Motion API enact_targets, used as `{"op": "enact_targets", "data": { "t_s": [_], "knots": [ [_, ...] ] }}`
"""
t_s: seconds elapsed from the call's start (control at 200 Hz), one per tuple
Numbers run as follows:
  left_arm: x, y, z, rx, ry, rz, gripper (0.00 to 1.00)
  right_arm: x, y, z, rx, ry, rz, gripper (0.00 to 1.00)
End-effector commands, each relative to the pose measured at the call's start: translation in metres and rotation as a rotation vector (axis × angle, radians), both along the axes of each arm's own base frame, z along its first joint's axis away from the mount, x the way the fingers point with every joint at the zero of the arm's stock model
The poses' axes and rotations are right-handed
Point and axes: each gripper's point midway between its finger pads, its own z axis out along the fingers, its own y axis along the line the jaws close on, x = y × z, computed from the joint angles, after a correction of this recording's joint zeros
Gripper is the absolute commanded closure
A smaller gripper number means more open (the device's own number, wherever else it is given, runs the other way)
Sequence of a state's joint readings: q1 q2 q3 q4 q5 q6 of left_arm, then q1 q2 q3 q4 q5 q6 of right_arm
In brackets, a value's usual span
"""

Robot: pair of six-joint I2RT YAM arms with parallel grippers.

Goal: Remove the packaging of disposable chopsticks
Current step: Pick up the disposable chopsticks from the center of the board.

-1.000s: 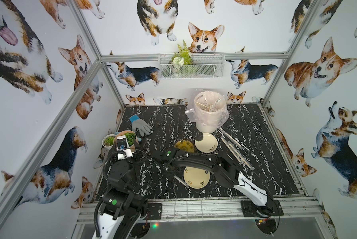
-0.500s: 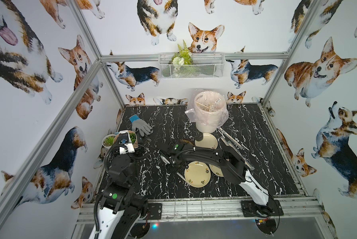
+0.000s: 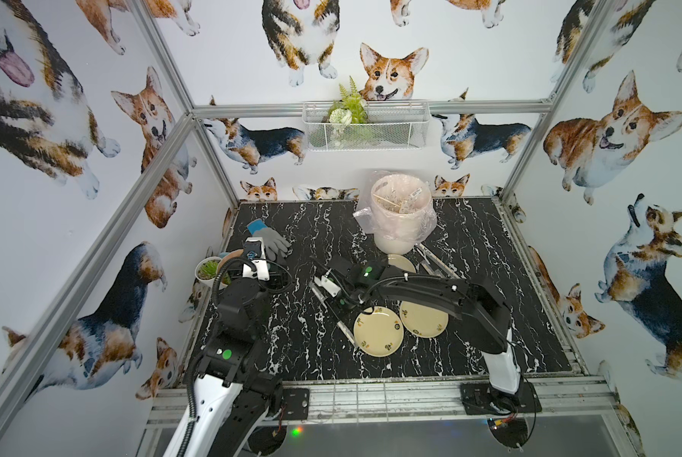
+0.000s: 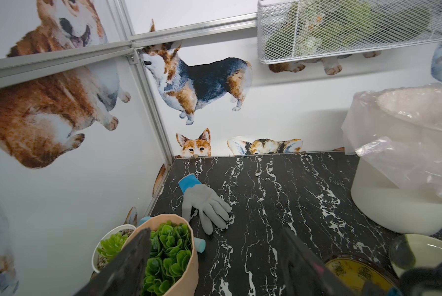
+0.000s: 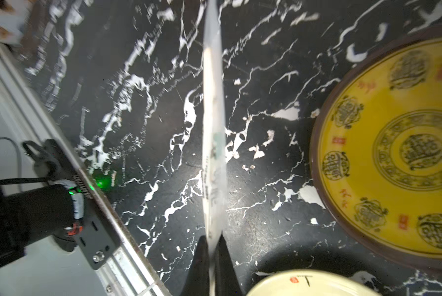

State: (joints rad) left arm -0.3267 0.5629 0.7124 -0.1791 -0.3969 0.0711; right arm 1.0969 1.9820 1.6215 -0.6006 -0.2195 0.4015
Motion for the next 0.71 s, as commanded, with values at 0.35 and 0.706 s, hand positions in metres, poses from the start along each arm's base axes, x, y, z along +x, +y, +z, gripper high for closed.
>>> {"op": "enact_targets", "data": {
  "t_s": [0.35, 0.706],
  "knots": [
    [0.006, -0.179, 0.071, -0.510, 0.049, -0.992, 0.23, 0.052, -0.133, 0.290, 0.909, -0.786, -0.355, 1.00],
    [-0.045, -0.267, 0.098, -0.606, 0.124, -1.486, 0.25, 0.018, -0.192, 0.373, 1.150, -1.044, -0.383, 1.00]
  ]
}}
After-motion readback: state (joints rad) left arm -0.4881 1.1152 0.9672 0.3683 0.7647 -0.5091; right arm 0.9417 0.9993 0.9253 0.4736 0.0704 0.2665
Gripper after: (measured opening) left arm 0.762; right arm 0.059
